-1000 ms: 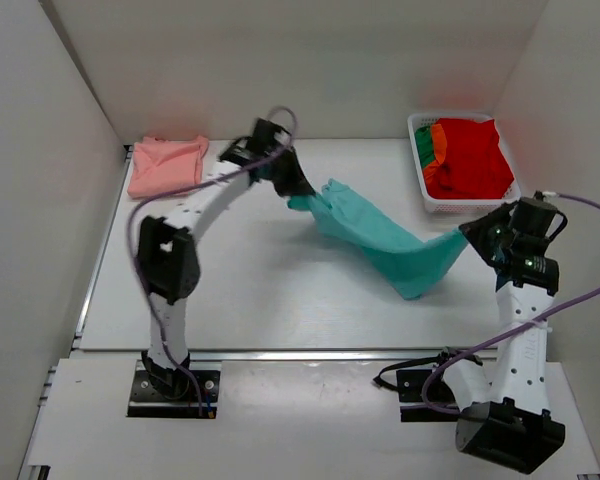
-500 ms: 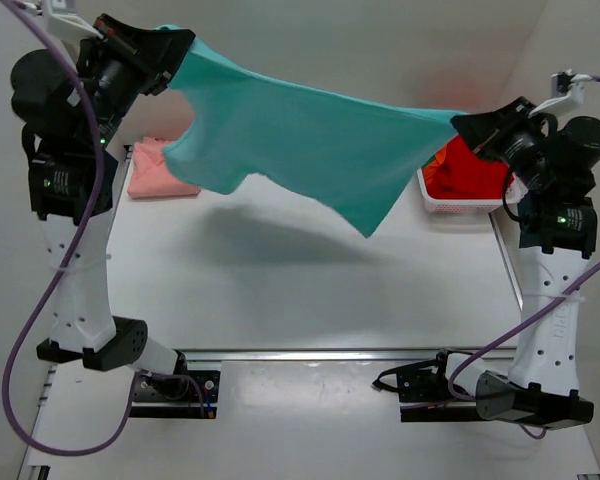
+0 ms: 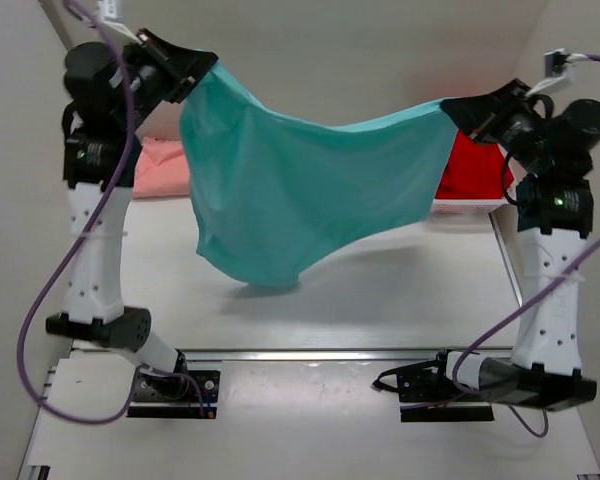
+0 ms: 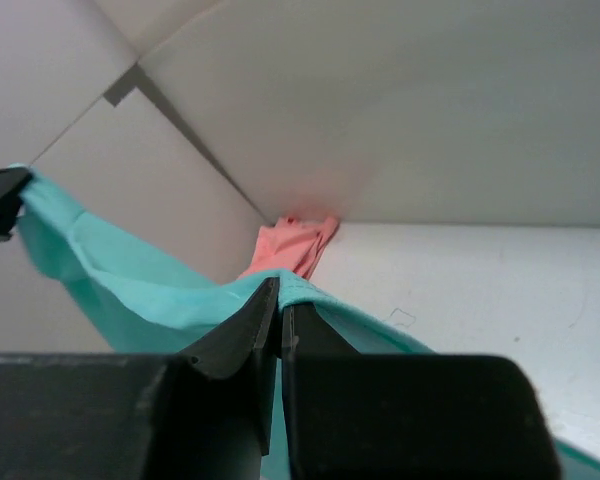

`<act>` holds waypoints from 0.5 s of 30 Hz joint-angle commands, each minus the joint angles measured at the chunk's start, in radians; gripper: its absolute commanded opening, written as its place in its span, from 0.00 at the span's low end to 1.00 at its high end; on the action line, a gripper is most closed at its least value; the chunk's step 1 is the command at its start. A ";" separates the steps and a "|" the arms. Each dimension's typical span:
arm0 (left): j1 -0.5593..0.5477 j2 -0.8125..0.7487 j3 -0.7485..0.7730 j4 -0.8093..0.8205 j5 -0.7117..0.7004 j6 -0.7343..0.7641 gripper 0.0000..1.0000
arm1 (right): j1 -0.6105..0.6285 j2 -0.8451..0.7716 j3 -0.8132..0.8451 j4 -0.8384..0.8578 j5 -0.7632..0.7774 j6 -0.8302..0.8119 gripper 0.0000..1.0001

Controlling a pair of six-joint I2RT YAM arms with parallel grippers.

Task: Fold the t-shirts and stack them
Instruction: Flatten out the tshirt

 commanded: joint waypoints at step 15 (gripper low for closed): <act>0.137 0.449 0.299 0.023 -0.036 0.096 0.00 | 0.090 0.737 0.596 0.009 -0.050 0.056 0.00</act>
